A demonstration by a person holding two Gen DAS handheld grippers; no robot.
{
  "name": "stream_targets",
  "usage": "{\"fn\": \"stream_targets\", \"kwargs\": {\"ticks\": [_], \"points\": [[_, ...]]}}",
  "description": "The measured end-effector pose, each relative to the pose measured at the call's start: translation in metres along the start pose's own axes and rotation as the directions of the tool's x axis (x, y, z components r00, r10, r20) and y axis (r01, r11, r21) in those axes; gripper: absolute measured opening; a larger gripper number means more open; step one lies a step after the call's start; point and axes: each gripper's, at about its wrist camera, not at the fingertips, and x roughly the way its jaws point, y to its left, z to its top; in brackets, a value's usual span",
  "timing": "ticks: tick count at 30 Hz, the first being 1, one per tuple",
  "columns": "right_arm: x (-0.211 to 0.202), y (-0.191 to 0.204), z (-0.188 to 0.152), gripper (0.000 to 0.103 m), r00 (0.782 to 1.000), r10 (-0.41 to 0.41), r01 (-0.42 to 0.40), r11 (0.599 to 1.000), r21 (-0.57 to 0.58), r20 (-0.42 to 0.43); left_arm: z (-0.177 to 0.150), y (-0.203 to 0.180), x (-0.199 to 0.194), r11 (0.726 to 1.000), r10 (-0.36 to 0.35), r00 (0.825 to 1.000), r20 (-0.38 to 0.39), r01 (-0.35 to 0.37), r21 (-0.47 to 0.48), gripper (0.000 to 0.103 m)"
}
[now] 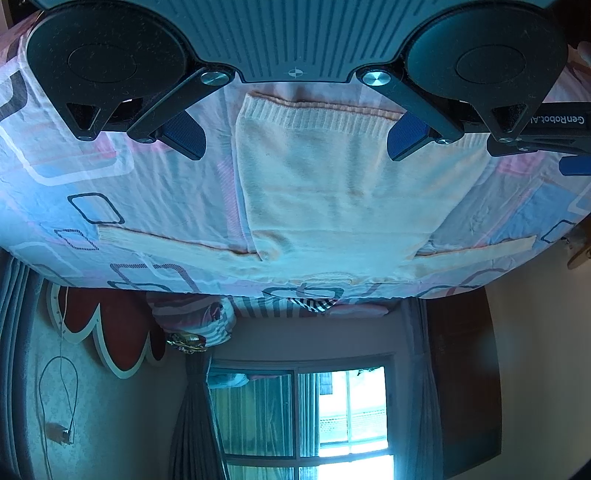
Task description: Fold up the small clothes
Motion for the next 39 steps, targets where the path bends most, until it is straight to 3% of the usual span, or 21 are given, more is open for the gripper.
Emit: {"fn": "stream_targets", "kwargs": {"ticks": [23,39], "points": [[0.003,-0.003,0.002,0.103,1.000,-0.014,0.014,1.000,0.006,-0.001,0.008,0.000,0.007,1.000,-0.003,1.000,0.003,0.003,-0.004,0.102],[0.046,-0.036,0.041,0.103,0.995,-0.095,0.094,0.995,0.041,0.015,0.044,-0.015,0.046,0.999,-0.047,0.999,0.017,0.047,-0.009,0.103]]}}
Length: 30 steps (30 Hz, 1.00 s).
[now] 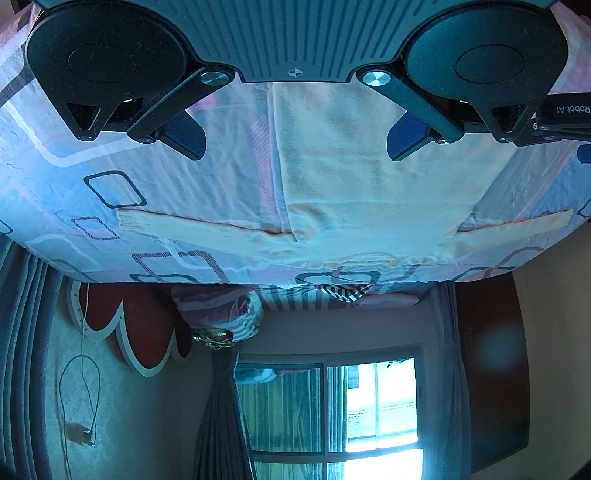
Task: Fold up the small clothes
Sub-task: 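Move the right gripper to a sweater sleeve cuff and close on it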
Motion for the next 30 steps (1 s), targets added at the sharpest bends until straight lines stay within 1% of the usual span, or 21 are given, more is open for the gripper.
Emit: {"fn": "stream_targets", "kwargs": {"ticks": [3,5,11,13,15,17,19,20,22,23,26,28,29,30], "points": [[0.013,-0.007,0.006,0.103,1.000,-0.020,0.020,1.000,0.007,-0.006,0.009,0.000,0.010,1.000,-0.027,1.000,0.007,0.027,-0.017,0.103],[0.023,-0.013,0.010,0.103,1.000,-0.030,0.031,0.999,0.015,-0.008,0.015,-0.001,0.017,0.999,-0.032,0.999,0.013,0.032,-0.023,0.103],[0.051,-0.031,0.026,0.103,0.997,-0.083,0.082,0.995,0.063,0.007,0.031,-0.007,0.043,1.000,-0.011,1.000,0.017,0.011,0.000,0.102],[0.062,-0.036,0.032,0.103,0.994,-0.110,0.109,0.991,0.075,0.011,0.037,-0.005,0.054,0.999,-0.028,1.000,0.009,0.028,-0.020,0.102],[0.073,-0.044,0.038,0.103,0.992,-0.122,0.120,0.989,0.087,0.018,0.044,-0.005,0.067,0.999,-0.048,0.999,-0.002,0.048,-0.011,0.101],[0.083,-0.051,0.043,0.103,0.991,-0.128,0.124,0.987,0.098,0.034,0.049,-0.008,0.079,1.000,-0.028,1.000,0.003,0.028,0.007,0.100],[0.094,-0.061,0.048,0.103,0.990,-0.129,0.123,0.985,0.120,0.048,0.054,-0.009,0.089,1.000,-0.025,1.000,0.013,0.025,0.003,0.100],[0.100,-0.066,0.052,0.103,0.989,-0.138,0.130,0.983,0.128,0.051,0.056,-0.010,0.096,1.000,-0.009,1.000,0.019,0.009,0.007,0.102],[0.112,-0.077,0.059,0.103,0.986,-0.160,0.150,0.978,0.143,0.057,0.060,-0.014,0.108,0.999,0.035,0.999,0.029,-0.036,0.031,0.102],[0.118,-0.083,0.062,0.103,0.984,-0.170,0.159,0.975,0.156,0.058,0.062,-0.016,0.112,0.998,0.042,0.998,0.039,-0.043,0.037,0.102],[0.139,-0.105,0.069,0.103,0.976,-0.208,0.192,0.960,0.204,0.060,0.069,-0.018,0.127,0.999,0.019,0.999,0.045,-0.020,0.037,0.102],[0.155,-0.119,0.073,0.103,0.962,-0.267,0.249,0.943,0.220,0.053,0.071,-0.017,0.136,1.000,0.014,0.997,0.071,-0.016,0.026,0.102],[0.162,-0.128,0.074,0.103,0.956,-0.285,0.262,0.934,0.242,0.064,0.072,-0.018,0.140,1.000,0.006,0.997,0.081,-0.008,0.023,0.102],[0.169,-0.136,0.075,0.103,0.956,-0.287,0.263,0.929,0.260,0.061,0.074,-0.019,0.144,1.000,-0.001,0.996,0.084,-0.001,0.025,0.102]]}}
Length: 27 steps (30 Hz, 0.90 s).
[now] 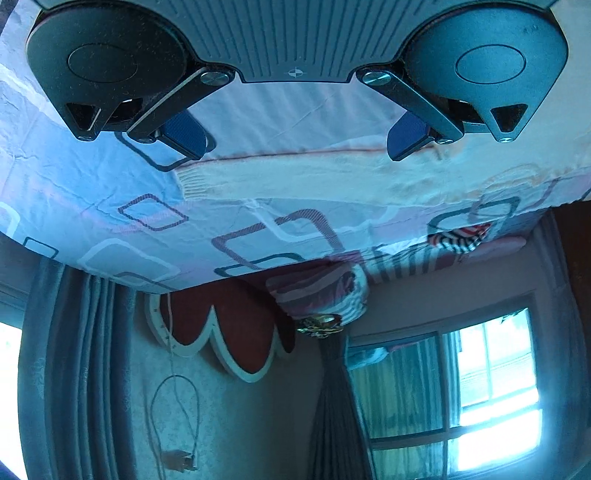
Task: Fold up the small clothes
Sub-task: 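Move the right gripper to a sweater sleeve cuff and close on it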
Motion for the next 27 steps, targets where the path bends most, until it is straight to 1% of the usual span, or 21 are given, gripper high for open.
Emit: {"fn": "stream_targets", "kwargs": {"ticks": [2,4,5,6,8,11,12,15,16,17,18,19,22,25,26,27], "points": [[0.022,-0.013,0.005,0.103,0.999,0.017,-0.016,0.999,0.041,-0.041,0.004,-0.003,0.011,1.000,-0.006,1.000,-0.016,0.006,0.005,0.102],[0.041,-0.025,0.008,0.103,0.997,0.019,-0.014,0.998,0.068,-0.071,0.012,-0.005,0.026,0.999,-0.051,0.997,-0.063,0.050,-0.007,0.102],[0.050,-0.029,0.009,0.103,0.996,0.022,-0.016,0.997,0.070,-0.083,0.015,-0.006,0.033,0.998,-0.058,0.995,-0.084,0.057,-0.016,0.102],[0.058,-0.033,0.011,0.103,0.996,0.019,-0.012,0.998,0.069,-0.091,0.018,-0.007,0.039,0.998,-0.054,0.994,-0.098,0.051,-0.025,0.102],[0.072,-0.042,0.011,0.103,0.997,0.003,0.003,0.998,0.070,-0.080,0.022,-0.012,0.051,0.999,-0.035,0.993,-0.111,0.033,-0.026,0.102],[0.096,-0.060,0.012,0.103,0.997,-0.027,0.035,0.993,0.110,-0.074,0.028,-0.018,0.069,1.000,0.002,0.990,-0.139,-0.006,-0.029,0.102],[0.104,-0.067,0.013,0.103,0.997,-0.040,0.049,0.991,0.124,-0.073,0.029,-0.019,0.075,0.999,0.006,0.989,-0.148,-0.012,-0.036,0.102],[0.124,-0.087,0.012,0.102,0.995,-0.060,0.073,0.983,0.170,-0.084,0.031,-0.025,0.092,0.999,-0.010,0.984,-0.178,0.004,-0.034,0.102],[0.131,-0.094,0.011,0.099,0.994,-0.068,0.083,0.980,0.181,-0.091,0.030,-0.028,0.096,1.000,-0.007,0.983,-0.184,0.002,-0.026,0.102],[0.137,-0.099,0.009,0.078,0.992,-0.069,0.087,0.978,0.189,-0.104,0.029,-0.031,0.100,1.000,-0.006,0.982,-0.190,0.002,-0.019,0.102],[0.145,-0.105,0.007,0.068,0.989,-0.074,0.099,0.974,0.203,-0.127,0.028,-0.034,0.104,1.000,-0.005,0.980,-0.199,0.003,-0.012,0.102],[0.151,-0.112,0.004,0.064,0.987,-0.073,0.105,0.968,0.229,-0.146,0.027,-0.036,0.108,1.000,-0.002,0.978,-0.209,0.000,-0.007,0.102],[0.164,-0.128,-0.004,0.064,0.982,-0.078,0.127,0.948,0.293,-0.174,0.023,-0.039,0.118,1.000,0.005,0.973,-0.232,-0.005,0.000,0.102],[0.174,-0.140,-0.009,0.063,0.980,-0.069,0.131,0.932,0.339,-0.189,0.021,-0.041,0.124,1.000,0.012,0.969,-0.245,-0.011,0.007,0.102],[0.177,-0.142,-0.009,0.058,0.981,-0.071,0.129,0.931,0.341,-0.179,0.020,-0.041,0.126,1.000,0.016,0.968,-0.251,-0.014,0.011,0.102],[0.180,-0.142,-0.008,0.051,0.981,-0.073,0.130,0.934,0.332,-0.178,0.020,-0.041,0.128,1.000,0.019,0.966,-0.257,-0.016,0.015,0.102]]}}
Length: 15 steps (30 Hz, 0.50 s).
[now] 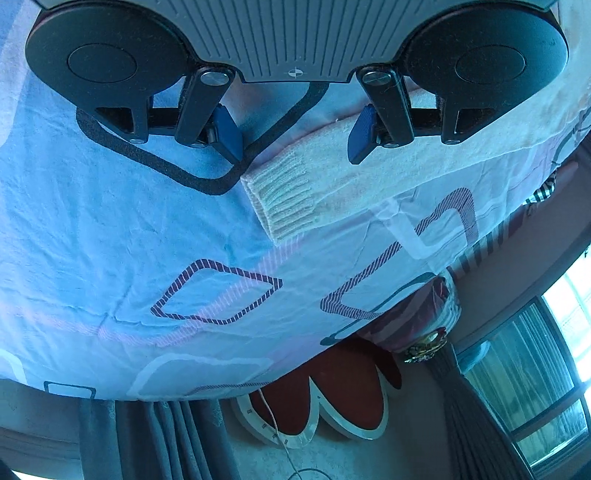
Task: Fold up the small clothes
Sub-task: 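Move the right gripper to a sweater sleeve cuff and close on it, then carry the held sleeve across the sweater body toward the collar, open right gripper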
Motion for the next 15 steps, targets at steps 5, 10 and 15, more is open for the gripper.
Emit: {"fn": "stream_targets", "kwargs": {"ticks": [5,10,15], "points": [[0.012,0.005,0.015,0.003,1.000,0.017,-0.017,0.999,-0.035,-0.005,0.003,0.000,0.009,1.000,0.008,1.000,-0.012,-0.008,0.001,0.102],[-0.008,0.022,0.039,0.003,0.988,0.100,-0.083,0.987,-0.138,0.120,0.003,-0.004,0.017,0.999,0.027,0.999,-0.021,-0.027,0.025,0.102],[0.028,0.017,0.043,0.003,0.997,0.025,-0.008,0.977,-0.212,0.077,0.000,-0.007,0.024,0.998,0.043,0.998,-0.044,-0.040,0.056,0.102]]}}
